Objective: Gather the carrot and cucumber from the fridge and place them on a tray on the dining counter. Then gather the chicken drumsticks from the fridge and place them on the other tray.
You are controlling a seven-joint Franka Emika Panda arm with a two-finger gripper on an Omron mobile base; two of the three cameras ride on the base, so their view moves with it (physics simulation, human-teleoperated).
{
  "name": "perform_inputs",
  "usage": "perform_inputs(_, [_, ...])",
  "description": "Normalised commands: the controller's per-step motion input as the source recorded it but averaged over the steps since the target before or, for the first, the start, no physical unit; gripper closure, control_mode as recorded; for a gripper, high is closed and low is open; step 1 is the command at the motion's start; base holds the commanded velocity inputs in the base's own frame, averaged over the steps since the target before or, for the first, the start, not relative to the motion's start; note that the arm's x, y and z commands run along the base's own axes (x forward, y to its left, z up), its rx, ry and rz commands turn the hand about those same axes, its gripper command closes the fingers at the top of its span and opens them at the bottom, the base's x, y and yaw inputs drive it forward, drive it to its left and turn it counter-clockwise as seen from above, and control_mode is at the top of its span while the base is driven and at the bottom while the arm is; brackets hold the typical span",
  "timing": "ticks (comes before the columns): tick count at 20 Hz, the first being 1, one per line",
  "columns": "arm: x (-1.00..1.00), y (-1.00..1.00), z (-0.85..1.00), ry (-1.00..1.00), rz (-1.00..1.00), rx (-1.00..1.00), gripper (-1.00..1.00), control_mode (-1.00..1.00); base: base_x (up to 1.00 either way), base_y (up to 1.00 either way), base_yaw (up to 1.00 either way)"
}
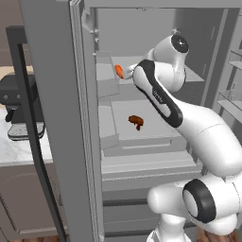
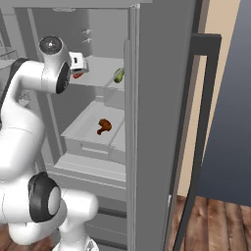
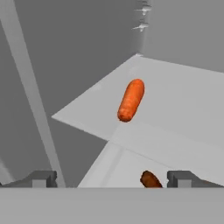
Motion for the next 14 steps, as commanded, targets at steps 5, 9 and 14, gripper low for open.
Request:
perform_inputs(5, [0.53, 0.00, -0.02, 0.01, 0.00, 0.00, -1.00, -1.00, 0.00, 0.00, 0.00])
perform_inputs(9, [0.52, 0.08, -0.13, 0.01, 0.00, -0.01, -1.00, -1.00, 0.00, 0.00, 0.00])
perform_inputs(14, [0.47, 0.09, -0.17, 0.03, 0.00, 0.00, -1.00, -1.00, 0.00, 0.00, 0.00])
